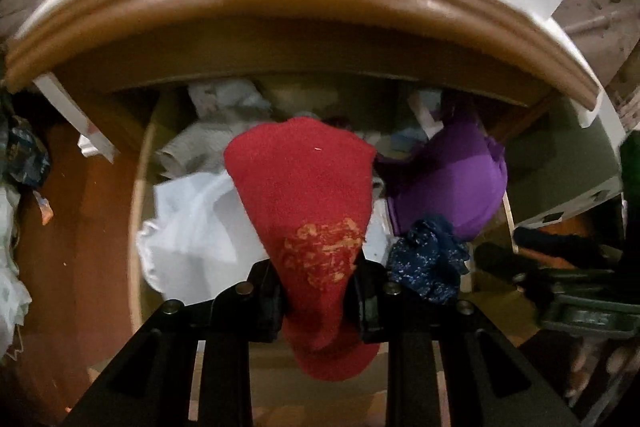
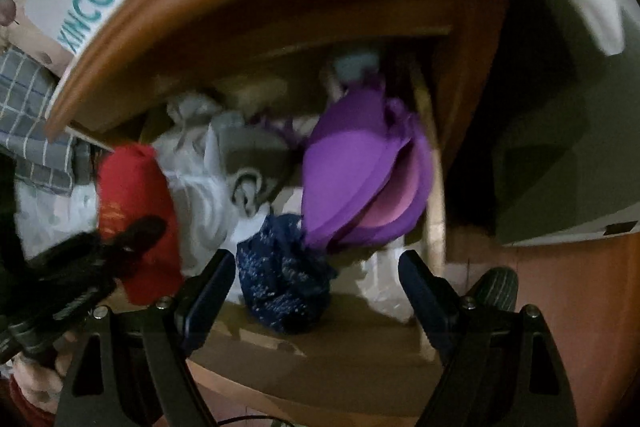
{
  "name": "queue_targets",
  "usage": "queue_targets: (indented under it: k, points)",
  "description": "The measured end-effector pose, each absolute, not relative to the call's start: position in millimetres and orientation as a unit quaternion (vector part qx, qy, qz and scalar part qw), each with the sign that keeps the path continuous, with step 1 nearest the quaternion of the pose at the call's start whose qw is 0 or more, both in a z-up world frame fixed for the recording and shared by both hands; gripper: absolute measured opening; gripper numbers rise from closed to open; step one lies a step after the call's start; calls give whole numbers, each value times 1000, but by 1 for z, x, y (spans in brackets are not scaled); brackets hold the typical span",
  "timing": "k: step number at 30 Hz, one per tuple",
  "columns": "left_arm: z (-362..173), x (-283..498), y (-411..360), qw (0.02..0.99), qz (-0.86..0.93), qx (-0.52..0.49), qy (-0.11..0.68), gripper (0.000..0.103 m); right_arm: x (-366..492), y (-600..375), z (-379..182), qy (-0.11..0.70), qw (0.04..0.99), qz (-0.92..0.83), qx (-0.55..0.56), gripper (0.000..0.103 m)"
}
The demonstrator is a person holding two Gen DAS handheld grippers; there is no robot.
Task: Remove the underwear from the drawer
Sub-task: 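Grasp the navy floral panties with the right gripper while the left holds the red sock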
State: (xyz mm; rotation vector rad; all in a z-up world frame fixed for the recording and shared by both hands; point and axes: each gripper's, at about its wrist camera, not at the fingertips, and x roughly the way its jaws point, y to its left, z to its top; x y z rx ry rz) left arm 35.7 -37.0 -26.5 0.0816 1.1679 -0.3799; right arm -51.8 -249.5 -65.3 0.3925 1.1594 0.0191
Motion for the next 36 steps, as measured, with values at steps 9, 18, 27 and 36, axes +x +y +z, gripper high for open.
queue_targets:
  k: [9, 18, 27, 36]
  points:
    - [1, 34, 1, 834, -169, -17, 525, 24, -36, -221, -93, 599, 777, 9, 192, 86]
    - [-1, 44, 26, 827, -163, -47, 537, 24, -14, -194, -109, 644, 754, -23, 129, 86]
    - [2, 46, 38, 829, -156, -62, 534, 24, 7, -178, -122, 683, 724, -39, 90, 86]
    - [4, 47, 40, 825, -166, -67, 536, 24, 31, -169, -142, 711, 699, -36, 70, 82]
